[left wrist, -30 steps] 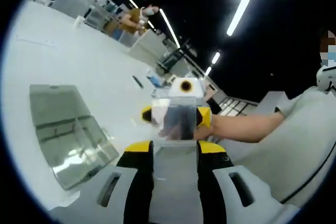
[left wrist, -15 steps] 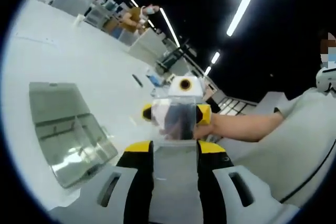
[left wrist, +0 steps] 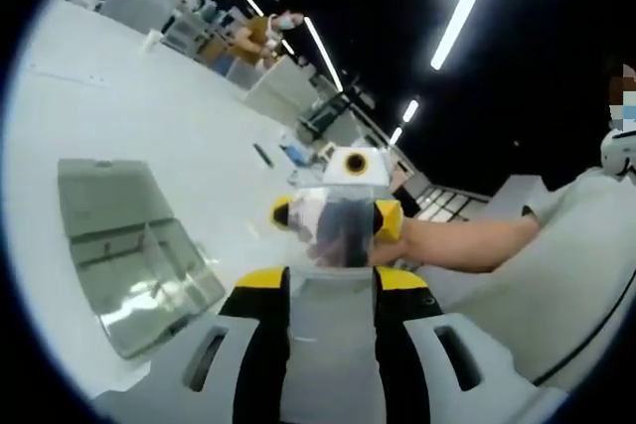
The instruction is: Insert the divider into the dual guide fixture by aligning both edges with the guide slots and pushing it downward to the bottom, including one-sided entry, uneven engagement, binding, and posture correction.
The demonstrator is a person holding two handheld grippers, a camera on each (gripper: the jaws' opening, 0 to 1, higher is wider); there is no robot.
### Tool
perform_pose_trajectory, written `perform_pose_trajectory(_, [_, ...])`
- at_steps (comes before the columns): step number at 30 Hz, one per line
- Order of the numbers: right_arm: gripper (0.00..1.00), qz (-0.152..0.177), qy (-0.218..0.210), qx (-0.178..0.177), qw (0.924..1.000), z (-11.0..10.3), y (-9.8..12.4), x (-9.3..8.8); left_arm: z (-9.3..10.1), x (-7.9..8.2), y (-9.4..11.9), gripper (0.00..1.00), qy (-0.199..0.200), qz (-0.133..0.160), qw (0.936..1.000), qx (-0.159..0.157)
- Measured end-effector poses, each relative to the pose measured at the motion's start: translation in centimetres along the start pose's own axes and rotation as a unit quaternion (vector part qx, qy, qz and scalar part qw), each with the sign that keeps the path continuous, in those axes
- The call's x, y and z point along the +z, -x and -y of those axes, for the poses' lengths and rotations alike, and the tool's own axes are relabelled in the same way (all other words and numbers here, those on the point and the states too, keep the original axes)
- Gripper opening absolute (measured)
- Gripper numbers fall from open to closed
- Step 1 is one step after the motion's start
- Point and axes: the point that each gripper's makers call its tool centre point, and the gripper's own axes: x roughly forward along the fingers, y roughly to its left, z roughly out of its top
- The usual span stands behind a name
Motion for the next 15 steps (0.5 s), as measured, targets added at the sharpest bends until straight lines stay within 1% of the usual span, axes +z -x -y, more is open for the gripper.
perform_pose_trajectory(2, [0.31, 0.003, -0.002, -0.003, 1.0000, 0.2, 0.0, 0.1, 0.0, 0.1, 0.0, 0.30, 0.001, 0.002, 1.0000, 0.004])
perform_pose_trajectory(5, [0.31, 0.001, -0.001, -0.010, 1.0000, 0.5, 0.1, -0.1, -0.4, -0.1, -0.1, 0.31, -0.022, -0.006, 0.9996, 0.018])
perform_pose_trajectory(7, [0.31, 0.000, 0.004, -0.016, 0.9999, 0.6, 0.0, -0.2, -0.4, -0.2, -0.2, 0.33, -0.032, -0.010, 0.9991, 0.024])
perform_pose_trajectory(11, [0.31, -0.002, 0.005, -0.031, 0.9995, 1.1, 0.0, -0.4, -0.8, -0.5, -0.5, 0.35, -0.060, -0.024, 0.9968, 0.048])
perform_pose_trajectory(12, [0.31, -0.007, 0.010, -0.044, 0.9990, 1.6, 0.2, -0.5, -0.9, -0.5, -0.6, 0.35, -0.071, -0.026, 0.9957, 0.053])
perform_pose_trajectory(15, [0.31, -0.009, 0.009, -0.055, 0.9984, 2.1, 0.3, -0.7, -1.0, -0.5, -0.7, 0.36, -0.084, -0.031, 0.9937, 0.067])
